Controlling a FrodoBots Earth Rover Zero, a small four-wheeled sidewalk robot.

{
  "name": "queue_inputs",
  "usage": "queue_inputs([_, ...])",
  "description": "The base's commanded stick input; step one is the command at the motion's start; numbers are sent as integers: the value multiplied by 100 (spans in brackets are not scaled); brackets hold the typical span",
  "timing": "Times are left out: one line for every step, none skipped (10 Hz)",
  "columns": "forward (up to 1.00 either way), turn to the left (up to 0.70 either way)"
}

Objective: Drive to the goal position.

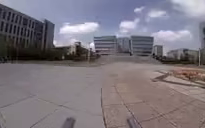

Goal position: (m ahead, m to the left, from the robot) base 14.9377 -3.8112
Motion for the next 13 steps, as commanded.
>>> queue_inputs([70,6])
queue_inputs([70,7])
queue_inputs([70,8])
queue_inputs([70,10])
queue_inputs([70,13])
queue_inputs([70,13])
queue_inputs([70,13])
queue_inputs([70,13])
queue_inputs([70,13])
queue_inputs([70,13])
queue_inputs([70,13])
queue_inputs([70,13])
queue_inputs([70,13])
